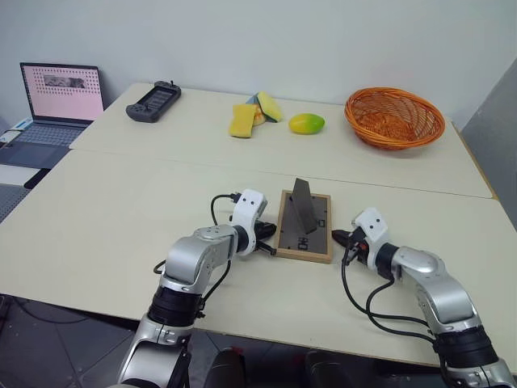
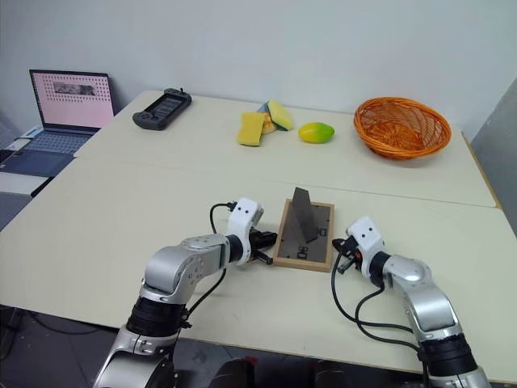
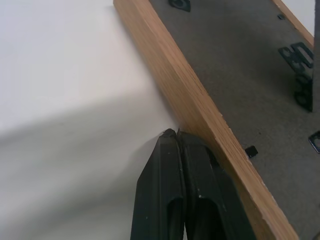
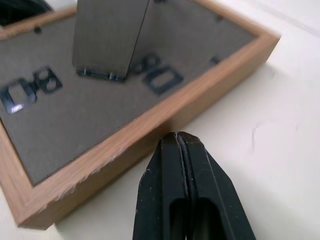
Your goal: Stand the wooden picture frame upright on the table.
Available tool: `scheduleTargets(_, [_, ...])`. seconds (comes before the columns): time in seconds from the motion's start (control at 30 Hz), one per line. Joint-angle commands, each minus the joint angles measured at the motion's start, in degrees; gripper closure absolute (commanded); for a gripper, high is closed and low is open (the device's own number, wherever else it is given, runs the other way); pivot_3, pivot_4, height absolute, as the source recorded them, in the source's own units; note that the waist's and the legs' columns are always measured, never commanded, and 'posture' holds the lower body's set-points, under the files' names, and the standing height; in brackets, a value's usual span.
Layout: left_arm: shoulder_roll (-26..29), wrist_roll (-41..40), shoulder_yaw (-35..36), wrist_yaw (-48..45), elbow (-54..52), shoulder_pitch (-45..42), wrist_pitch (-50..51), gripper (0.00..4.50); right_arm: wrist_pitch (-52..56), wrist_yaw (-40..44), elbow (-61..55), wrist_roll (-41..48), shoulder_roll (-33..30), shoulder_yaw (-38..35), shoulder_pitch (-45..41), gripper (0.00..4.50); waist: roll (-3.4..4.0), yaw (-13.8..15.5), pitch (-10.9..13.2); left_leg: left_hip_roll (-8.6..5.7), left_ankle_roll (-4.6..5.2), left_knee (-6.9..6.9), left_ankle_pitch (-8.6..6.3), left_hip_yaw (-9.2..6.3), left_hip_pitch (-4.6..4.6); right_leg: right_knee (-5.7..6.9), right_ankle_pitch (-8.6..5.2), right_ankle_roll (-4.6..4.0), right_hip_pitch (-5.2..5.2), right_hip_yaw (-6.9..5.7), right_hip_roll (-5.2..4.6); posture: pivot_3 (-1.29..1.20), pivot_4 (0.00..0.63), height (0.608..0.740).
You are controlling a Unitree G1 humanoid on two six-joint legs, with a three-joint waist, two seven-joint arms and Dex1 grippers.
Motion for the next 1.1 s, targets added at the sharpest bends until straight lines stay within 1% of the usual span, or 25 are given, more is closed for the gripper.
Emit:
scheduleTargets(0.03, [0.8, -0.8, -0.4, -1.9, -0.8, -0.1, -0.3, 4.44, -1.5, -0.1, -0.8, 0.0, -0.6, -0.8, -0.4, 4.48, 0.01, -0.1, 0.0, 0.01, 0.0, -0.01, 0.0, 0.0, 0.01, 0.0, 0.0, 0.0, 0.0, -0.01, 0.0, 0.0, 0.15, 0.74])
scheduleTargets(0.17, [4.8, -1.0, 1.3, -4.6, -1.5, 0.1, -1.6, 4.44, -2.3, 0.1, 0.2, -0.3, -1.1, -1.1, -0.9, 4.48, 0.01, -0.2, 0.0, 0.03, 0.0, -0.02, 0.0, -0.01, 0.01, 0.0, 0.0, 0.0, -0.02, -0.03, 0.01, 0.0, 0.15, 0.74])
scheduleTargets(0.23, [7.8, -1.6, 2.2, -7.2, -1.3, -0.2, -1.9, 4.44, -2.9, 0.3, 0.8, -0.5, -1.6, -1.3, -1.1, 4.48, 0.03, -0.4, 0.0, 0.05, 0.0, -0.02, 0.0, 0.0, 0.01, 0.01, 0.0, 0.0, -0.04, -0.03, 0.02, 0.0, 0.15, 0.74])
scheduleTargets(0.37, [13.8, -6.7, 5.4, -14.6, -1.4, -1.5, 1.3, 4.44, -3.9, 0.8, 1.5, -0.3, -2.7, -1.7, -0.9, 4.48, 0.09, -0.4, 0.1, 0.09, 0.0, -0.04, 0.0, 0.0, 0.01, 0.02, 0.0, 0.0, -0.1, -0.03, 0.06, 0.0, 0.15, 0.74])
scheduleTargets(0.43, [16.7, -10.8, 6.6, -18.9, -2.1, -1.8, 4.5, 4.08, -4.2, 1.1, 1.5, -0.3, -3.2, -1.9, -0.6, 4.5, 0.09, -0.4, 0.1, 0.08, 0.0, -0.04, 0.0, 0.0, 0.01, 0.01, 0.0, 0.0, -0.1, -0.04, 0.06, 0.0, 0.15, 0.74])
scheduleTargets(0.47, [17.3, -13.2, 7.9, -19.8, -2.0, -2.4, 8.2, 4.0, -4.4, 1.3, 1.6, -0.3, -3.4, -2.0, -0.4, 4.5, 0.1, -0.4, 0.1, 0.07, 0.0, -0.04, 0.0, 0.0, 0.0, 0.0, -0.01, 0.0, -0.1, -0.04, 0.06, 0.0, 0.15, 0.74])
scheduleTargets(0.5, [17.2, -15.2, 9.4, -19.9, -1.6, -3.1, 12.2, 3.81, -4.5, 1.5, 1.6, -0.3, -3.5, -2.0, -0.2, 4.5, 0.1, -0.3, 0.1, 0.07, 0.0, -0.04, 0.0, 0.0, 0.0, 0.0, -0.01, 0.0, -0.09, -0.04, 0.05, 0.0, 0.15, 0.74])
scheduleTargets(0.57, [15.1, -17.9, 13.5, -17.6, -0.1, -4.8, 21.8, 3.35, -4.8, 1.7, 1.6, -0.5, -3.8, -2.0, 0.2, 4.5, 0.1, -0.2, 0.1, 0.06, 0.01, -0.03, 0.0, -0.01, -0.01, 0.0, -0.01, 0.01, -0.08, -0.06, 0.05, 0.0, 0.15, 0.74])
scheduleTargets(0.63, [11.7, -21.4, 18.8, -14.3, 4.3, -7.2, 29.6, 2.94, -5.0, 1.7, 1.3, -0.5, -3.9, -2.0, 0.6, 4.5, 0.1, -0.2, 0.1, 0.05, 0.01, -0.03, -0.01, -0.02, -0.02, 0.0, -0.03, 0.04, -0.08, -0.07, 0.04, 0.0, 0.15, 0.74])
scheduleTargets(0.7, [9.5, -25.2, 22.4, -9.5, 9.0, -8.7, 31.6, 2.56, -5.1, 1.6, 0.9, -0.5, -3.9, -2.0, 0.9, 4.5, 0.1, -0.3, 0.1, 0.05, 0.02, -0.02, -0.01, -0.02, -0.02, 0.0, -0.04, 0.06, -0.07, -0.08, 0.04, 0.0, 0.15, 0.74])
scheduleTargets(0.77, [7.7, -27.6, 23.4, -2.5, 12.3, -9.0, 31.6, 2.15, -5.0, 1.5, 0.4, -0.5, -3.8, -1.9, 1.3, 4.5, 0.1, -0.3, 0.1, 0.07, 0.01, -0.02, -0.01, -0.05, -0.02, 0.03, -0.04, 0.06, -0.09, -0.12, 0.04, 0.0, 0.15, 0.74])
scheduleTargets(0.87, [6.9, -34.3, 24.3, 6.3, 16.0, -9.2, 31.6, 1.5, -5.0, 1.3, -0.2, -0.6, -3.9, -1.8, 1.9, 4.5, 0.1, -0.4, 0.1, 0.09, 0.01, -0.02, 0.0, -0.08, -0.01, 0.06, -0.04, 0.05, -0.08, -0.12, 0.04, 0.0, 0.15, 0.74])
scheduleTargets(0.9, [7.2, -36.8, 23.9, 8.7, 17.3, -9.3, 31.6, 1.38, -5.0, 1.4, -0.5, -0.7, -4.0, -1.7, 2.2, 4.5, 0.11, -0.4, 0.1, 0.1, 0.01, -0.02, 0.0, -0.09, 0.0, 0.05, -0.04, 0.05, -0.08, -0.11, 0.04, 0.0, 0.15, 0.74])
scheduleTargets(1.03, [9.2, -45.6, 22.3, 16.4, 23.1, -11.1, 31.6, 1.38, -4.9, 1.5, -1.5, -0.7, -4.5, -1.9, 3.3, 4.5, 0.11, -0.4, 0.1, 0.09, 0.0, -0.02, 0.0, -0.11, 0.0, 0.07, -0.03, 0.05, -0.08, -0.12, 0.03, 0.0, 0.15, 0.74])
scheduleTargets(1.1, [10.0, -48.3, 21.5, 19.2, 25.0, -12.1, 31.6, 1.38, -5.0, 1.4, -1.5, -0.9, -4.6, -1.9, 3.4, 4.5, 0.12, -0.4, 0.1, 0.08, 0.0, -0.02, 0.0, -0.09, 0.01, 0.07, -0.03, 0.05, -0.07, -0.11, 0.03, 0.0, 0.15, 0.74])
